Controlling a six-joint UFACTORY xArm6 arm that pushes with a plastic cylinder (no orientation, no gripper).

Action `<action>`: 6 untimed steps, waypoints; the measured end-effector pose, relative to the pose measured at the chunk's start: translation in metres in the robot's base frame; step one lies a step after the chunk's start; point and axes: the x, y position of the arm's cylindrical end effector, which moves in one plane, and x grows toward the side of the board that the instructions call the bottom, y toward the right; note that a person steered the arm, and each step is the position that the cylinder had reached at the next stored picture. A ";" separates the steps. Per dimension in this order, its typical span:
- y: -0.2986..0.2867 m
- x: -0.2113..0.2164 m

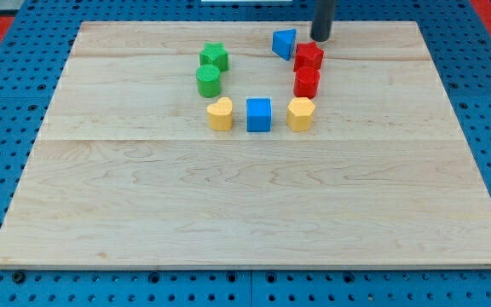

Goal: Push blue triangle close to red star

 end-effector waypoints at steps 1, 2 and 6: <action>-0.034 0.000; -0.052 0.000; -0.076 -0.006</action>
